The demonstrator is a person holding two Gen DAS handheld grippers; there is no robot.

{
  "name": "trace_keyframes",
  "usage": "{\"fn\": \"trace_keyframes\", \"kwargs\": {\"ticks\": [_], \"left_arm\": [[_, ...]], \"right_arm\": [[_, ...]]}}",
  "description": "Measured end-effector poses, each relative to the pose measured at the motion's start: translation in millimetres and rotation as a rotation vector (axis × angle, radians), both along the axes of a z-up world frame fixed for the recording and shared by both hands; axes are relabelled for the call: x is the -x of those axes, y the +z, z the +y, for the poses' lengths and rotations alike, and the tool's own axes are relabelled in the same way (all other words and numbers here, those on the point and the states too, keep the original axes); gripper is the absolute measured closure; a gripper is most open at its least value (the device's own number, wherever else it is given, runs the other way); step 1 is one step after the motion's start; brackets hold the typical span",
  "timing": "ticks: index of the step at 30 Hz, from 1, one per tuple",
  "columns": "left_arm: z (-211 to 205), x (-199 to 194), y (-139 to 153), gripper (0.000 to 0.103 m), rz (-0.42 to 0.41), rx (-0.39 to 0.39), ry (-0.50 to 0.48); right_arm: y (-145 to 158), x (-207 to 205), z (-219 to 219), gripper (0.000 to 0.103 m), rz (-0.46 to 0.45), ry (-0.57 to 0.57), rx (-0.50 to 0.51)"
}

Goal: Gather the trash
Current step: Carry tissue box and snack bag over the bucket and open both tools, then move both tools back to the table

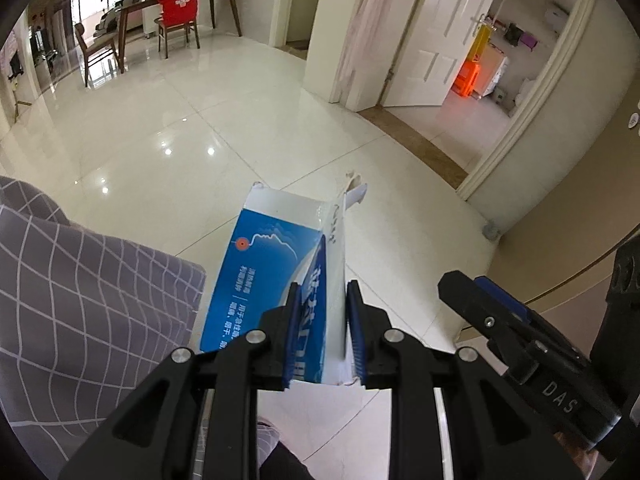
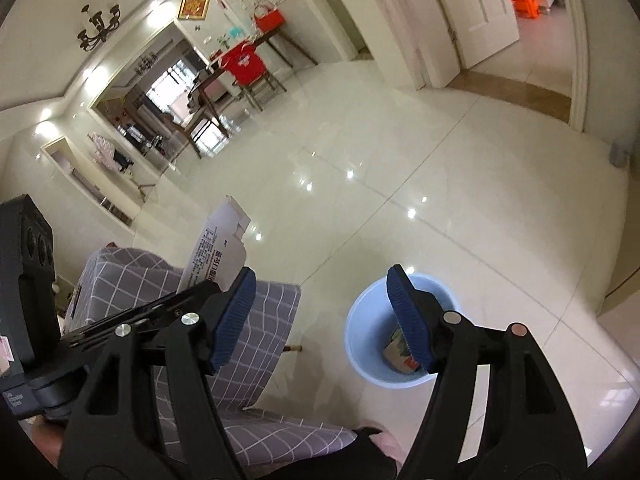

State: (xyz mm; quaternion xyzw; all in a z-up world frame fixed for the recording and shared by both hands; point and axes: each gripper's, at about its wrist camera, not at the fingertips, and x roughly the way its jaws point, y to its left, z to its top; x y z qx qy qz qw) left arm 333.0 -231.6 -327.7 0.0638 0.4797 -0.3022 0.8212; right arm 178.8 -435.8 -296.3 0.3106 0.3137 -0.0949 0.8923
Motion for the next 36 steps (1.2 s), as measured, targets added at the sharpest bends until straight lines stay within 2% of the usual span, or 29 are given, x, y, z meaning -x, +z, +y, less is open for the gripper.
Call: {"fn": "trace_keyframes", "kwargs": {"ticks": [4,7,9,13,24,30,36], "left_arm": [[-8.4,-0.3,6.8,0.08,-0.016,0.008,-0.018],[-15.1,-3.8,10.0,0.073,-0.017,0.035,-0.006],[-16.4,-8.5,8.2,0.02,-0.006,0.02,0.03],[-8.7,-7.2,10.3,0.018,0.023,0.053,0.072],[38.2,22.0,44.3,0.018,-0.047,0.019,0.136],[81.9,36.5,74.8,0.018,-0.1,0.032,0.183],[140.9,43.3,109.8,0.018,-0.174,0.033,0.271]], "right_arm": [[6.3,14.5,-9.4,0.036,-0.049,-0.052,-0.001],[12.3,22.7,-17.5,0.035,-0.081,-0.092,-0.006],[14.3,25.2,-22.3,0.034,-0.086,-0.099,-0.023],[12.0,27.4,-24.8,0.034,-0.079,-0.097,-0.063],[26.8,19.5,12.2,0.034,-0.07,0.003,-0.08],[51.8,13.3,49.1,0.034,-0.094,0.099,-0.046],[82.7,-2.6,108.6,0.034,-0.133,0.225,-0.01]]}}
